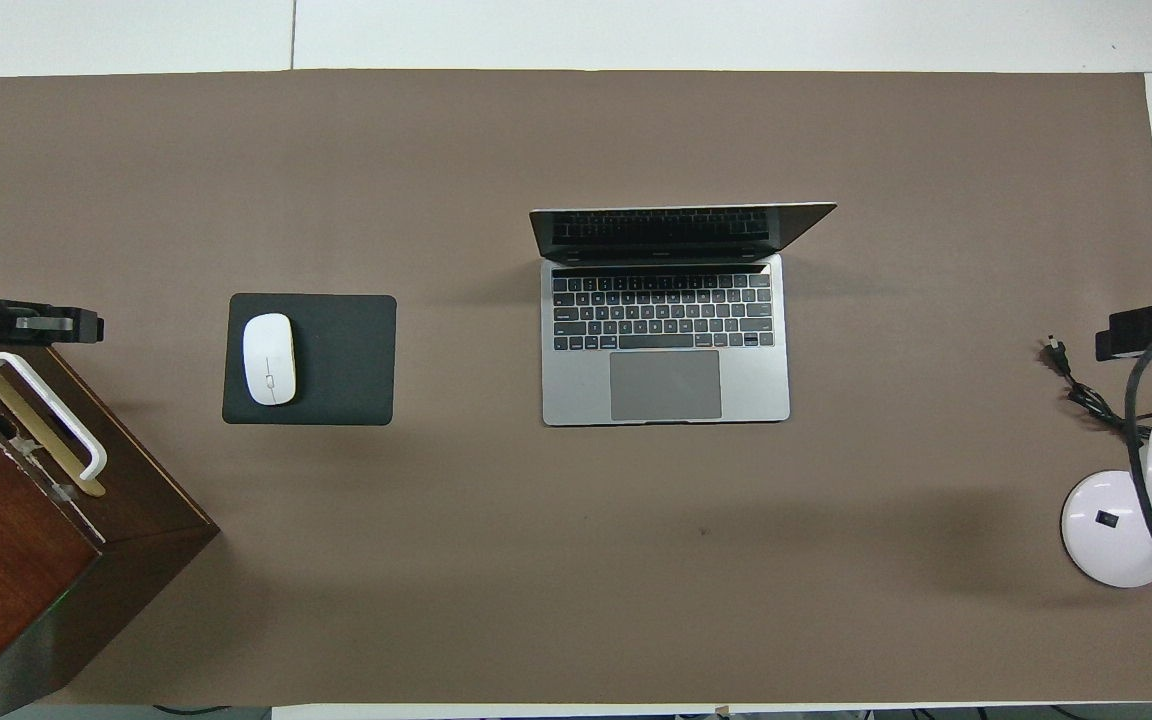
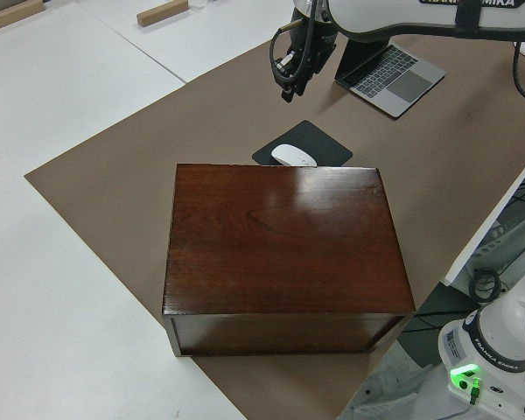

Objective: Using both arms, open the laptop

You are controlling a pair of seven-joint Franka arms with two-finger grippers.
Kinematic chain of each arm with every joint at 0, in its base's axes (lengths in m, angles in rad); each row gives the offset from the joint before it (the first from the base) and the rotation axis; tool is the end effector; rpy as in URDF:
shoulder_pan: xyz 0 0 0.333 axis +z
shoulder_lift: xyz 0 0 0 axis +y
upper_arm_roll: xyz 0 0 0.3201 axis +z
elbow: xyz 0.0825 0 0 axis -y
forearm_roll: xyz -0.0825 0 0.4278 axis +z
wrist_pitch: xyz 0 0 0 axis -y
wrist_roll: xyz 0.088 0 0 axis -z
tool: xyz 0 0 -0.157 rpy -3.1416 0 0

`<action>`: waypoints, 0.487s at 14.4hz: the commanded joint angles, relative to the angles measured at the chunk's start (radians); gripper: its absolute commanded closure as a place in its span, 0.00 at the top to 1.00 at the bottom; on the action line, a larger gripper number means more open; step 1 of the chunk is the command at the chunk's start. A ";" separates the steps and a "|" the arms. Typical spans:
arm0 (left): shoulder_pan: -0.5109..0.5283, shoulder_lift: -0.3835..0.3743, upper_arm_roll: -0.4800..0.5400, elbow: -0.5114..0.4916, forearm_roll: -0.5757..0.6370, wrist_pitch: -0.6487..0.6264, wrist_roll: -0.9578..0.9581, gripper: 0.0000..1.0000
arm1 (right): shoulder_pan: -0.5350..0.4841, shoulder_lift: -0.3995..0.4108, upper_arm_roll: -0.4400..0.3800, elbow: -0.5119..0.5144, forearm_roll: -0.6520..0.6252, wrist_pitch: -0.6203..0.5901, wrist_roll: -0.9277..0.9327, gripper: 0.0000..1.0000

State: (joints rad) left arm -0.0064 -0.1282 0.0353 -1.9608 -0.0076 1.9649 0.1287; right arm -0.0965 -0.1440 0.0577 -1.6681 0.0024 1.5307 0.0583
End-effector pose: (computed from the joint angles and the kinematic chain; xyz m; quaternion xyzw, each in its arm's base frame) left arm 0.5832 0.0165 0.4859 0.9966 -0.0485 0.0663 0.0006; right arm 0.5480 -0.0189 0.6074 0.9988 -0.0488 0.0032 0.0029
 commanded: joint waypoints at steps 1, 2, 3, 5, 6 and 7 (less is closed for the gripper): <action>0.025 -0.008 -0.011 0.043 0.020 -0.031 0.005 1.00 | -0.015 0.001 0.010 0.010 -0.005 -0.014 -0.006 1.00; 0.022 0.002 -0.012 0.077 0.020 -0.035 -0.001 1.00 | -0.014 0.001 0.010 0.007 -0.004 -0.015 -0.006 1.00; 0.011 0.010 -0.015 0.101 0.020 -0.046 -0.007 1.00 | -0.014 0.000 0.010 0.005 -0.004 -0.015 -0.005 1.00; -0.006 0.033 -0.032 0.155 0.017 -0.061 -0.085 1.00 | -0.011 -0.003 0.010 0.001 -0.004 -0.018 0.000 1.00; -0.026 0.048 -0.037 0.180 0.015 -0.069 -0.153 1.00 | -0.011 -0.003 0.010 -0.002 -0.004 -0.017 0.000 1.00; -0.046 0.061 -0.038 0.207 0.015 -0.087 -0.184 1.00 | -0.012 -0.003 0.010 -0.002 -0.004 -0.015 0.000 1.00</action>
State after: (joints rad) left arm -0.0087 -0.1158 -0.0028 -1.8376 -0.0075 1.9321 0.0334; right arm -0.0965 -0.1440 0.0577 -1.6691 0.0024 1.5291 0.0583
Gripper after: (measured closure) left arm 0.000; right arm 0.000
